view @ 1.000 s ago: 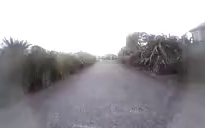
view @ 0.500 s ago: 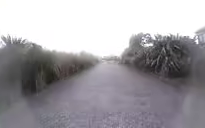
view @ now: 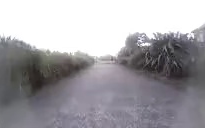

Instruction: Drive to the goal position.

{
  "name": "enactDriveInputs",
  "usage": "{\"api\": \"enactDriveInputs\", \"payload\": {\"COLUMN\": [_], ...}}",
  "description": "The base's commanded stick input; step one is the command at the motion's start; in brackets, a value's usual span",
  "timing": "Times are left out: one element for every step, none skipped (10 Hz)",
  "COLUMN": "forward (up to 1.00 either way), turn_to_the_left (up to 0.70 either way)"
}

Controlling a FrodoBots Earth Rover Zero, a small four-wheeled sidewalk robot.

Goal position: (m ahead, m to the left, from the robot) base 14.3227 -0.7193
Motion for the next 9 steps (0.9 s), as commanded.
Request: {"api": "enactDriveInputs", "payload": {"forward": [0.85,0.85,0.85,0.85,0.85,0.85,0.85,0.85,0.85], "turn_to_the_left": [-0.34,-0.34,-0.34,-0.32,-0.22,-0.12,-0.04,-0.03,-0.01]}}
